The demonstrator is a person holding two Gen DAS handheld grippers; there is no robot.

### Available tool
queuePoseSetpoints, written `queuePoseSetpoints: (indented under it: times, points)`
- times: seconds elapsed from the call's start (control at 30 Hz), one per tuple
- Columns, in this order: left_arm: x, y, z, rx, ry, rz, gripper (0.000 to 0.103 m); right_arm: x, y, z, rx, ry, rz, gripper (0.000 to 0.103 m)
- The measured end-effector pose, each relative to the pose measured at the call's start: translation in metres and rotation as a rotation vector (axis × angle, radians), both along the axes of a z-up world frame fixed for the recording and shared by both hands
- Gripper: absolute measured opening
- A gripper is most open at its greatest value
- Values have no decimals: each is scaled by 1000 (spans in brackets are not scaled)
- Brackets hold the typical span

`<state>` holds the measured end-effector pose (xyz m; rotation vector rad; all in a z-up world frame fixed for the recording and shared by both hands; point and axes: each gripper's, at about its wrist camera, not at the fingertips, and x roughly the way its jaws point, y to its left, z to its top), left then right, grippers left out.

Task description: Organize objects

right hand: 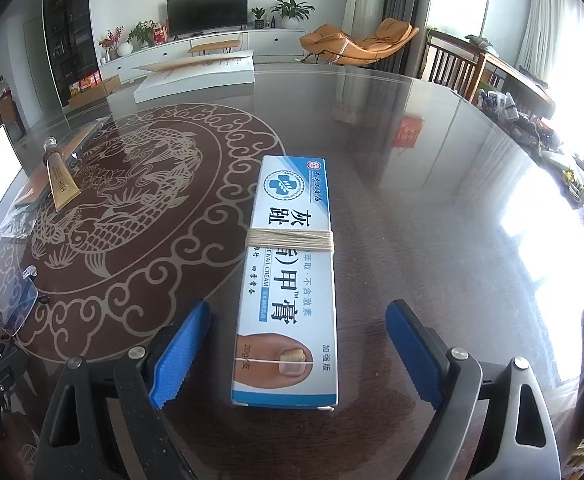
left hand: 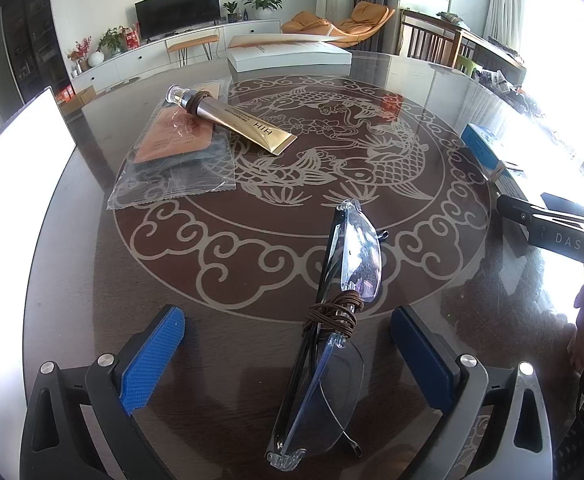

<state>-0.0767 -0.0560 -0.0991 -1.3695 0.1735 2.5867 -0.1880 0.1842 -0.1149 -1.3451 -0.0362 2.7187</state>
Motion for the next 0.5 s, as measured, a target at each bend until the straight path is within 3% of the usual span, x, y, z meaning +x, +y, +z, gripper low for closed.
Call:
queuePoseSetpoints:
  times: [0.5]
  points:
    - [-1,0,-1,1,1,-1,103,0,0,-1,-4,-1,-2,90]
